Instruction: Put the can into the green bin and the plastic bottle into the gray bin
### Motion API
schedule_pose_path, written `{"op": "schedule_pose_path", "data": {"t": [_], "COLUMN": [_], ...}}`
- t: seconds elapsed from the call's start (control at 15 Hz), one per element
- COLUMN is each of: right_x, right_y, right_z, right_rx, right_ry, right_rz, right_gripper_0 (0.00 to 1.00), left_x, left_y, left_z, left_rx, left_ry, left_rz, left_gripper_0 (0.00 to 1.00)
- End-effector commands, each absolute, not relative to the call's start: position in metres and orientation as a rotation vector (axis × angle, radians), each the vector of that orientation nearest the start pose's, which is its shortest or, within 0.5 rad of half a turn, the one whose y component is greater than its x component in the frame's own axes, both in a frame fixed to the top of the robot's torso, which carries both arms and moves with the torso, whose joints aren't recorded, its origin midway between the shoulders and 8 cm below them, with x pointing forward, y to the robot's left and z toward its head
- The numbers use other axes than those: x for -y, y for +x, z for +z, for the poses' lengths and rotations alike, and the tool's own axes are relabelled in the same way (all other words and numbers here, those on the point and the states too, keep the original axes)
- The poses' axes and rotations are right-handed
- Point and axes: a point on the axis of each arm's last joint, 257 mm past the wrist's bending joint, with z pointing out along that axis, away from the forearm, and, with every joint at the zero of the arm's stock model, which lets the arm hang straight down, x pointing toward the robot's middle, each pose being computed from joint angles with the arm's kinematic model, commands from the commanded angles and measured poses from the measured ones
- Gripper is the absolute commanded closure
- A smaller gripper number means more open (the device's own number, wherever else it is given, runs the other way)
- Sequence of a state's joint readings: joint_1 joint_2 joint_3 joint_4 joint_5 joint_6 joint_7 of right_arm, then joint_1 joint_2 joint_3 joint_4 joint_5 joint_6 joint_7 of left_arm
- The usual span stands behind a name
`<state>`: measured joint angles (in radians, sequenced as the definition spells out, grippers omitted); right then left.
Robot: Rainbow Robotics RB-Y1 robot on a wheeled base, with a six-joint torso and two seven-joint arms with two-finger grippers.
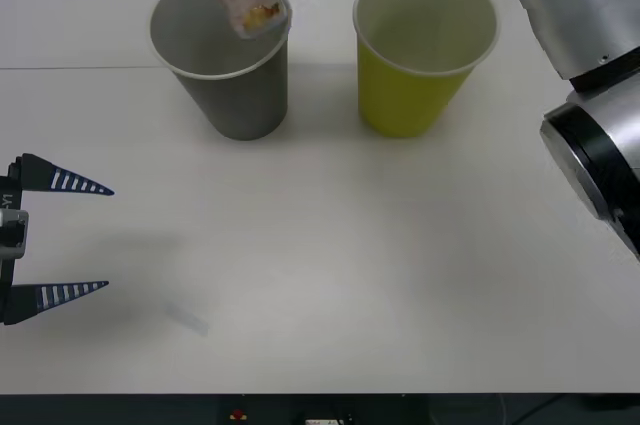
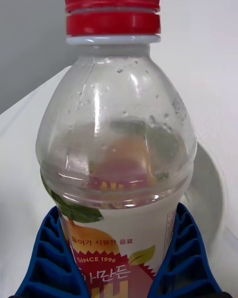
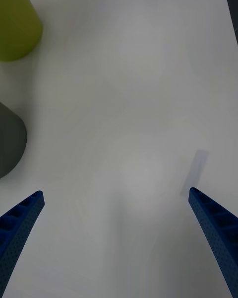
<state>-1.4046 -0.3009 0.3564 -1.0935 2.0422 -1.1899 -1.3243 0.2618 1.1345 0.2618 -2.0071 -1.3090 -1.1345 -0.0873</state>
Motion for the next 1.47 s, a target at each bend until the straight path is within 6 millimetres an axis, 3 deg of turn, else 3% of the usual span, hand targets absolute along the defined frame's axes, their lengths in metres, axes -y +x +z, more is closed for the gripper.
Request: {"op": "schedule_pose_path", "data": {"t": [0.07,0.4,0.47,0.6,0.67,1.0,1.47], "right_x": [-0.137,-0.148,-0.149,-0.15,-0.151,-0.15,-0.089], "right_y": [0.579,0.576,0.575,0.574,0.573,0.568,0.551], "right_z": [0.046,0.038,0.039,0.039,0.039,0.045,0.07], "right_rx": [-1.851,-1.846,-1.84,-1.84,-1.837,-1.811,-1.788], "right_ry": [-1.07,-1.09,-1.095,-1.098,-1.101,-1.131,-1.228], "right_rz": [0.528,0.521,0.522,0.528,0.537,0.569,0.57], "right_gripper_0": [1.0,1.0,0.83,0.09,0.0,0.0,0.0], "left_x": [-0.286,-0.286,-0.286,-0.286,-0.286,-0.286,-0.286], "left_y": [0.341,0.341,0.341,0.341,0.341,0.341,0.341], "left_z": [-0.167,-0.167,-0.167,-0.167,-0.167,-0.167,-0.167], "left_rx": [-1.444,-1.444,-1.444,-1.444,-1.444,-1.444,-1.444], "left_ry": [1.762,1.762,1.762,1.762,1.762,1.762,1.762], "left_rz": [-0.118,-0.118,-0.118,-0.118,-0.118,-0.118,-0.118], "left_gripper_0": [0.0,0.0,0.0,0.0,0.0,0.0,0.0]}}
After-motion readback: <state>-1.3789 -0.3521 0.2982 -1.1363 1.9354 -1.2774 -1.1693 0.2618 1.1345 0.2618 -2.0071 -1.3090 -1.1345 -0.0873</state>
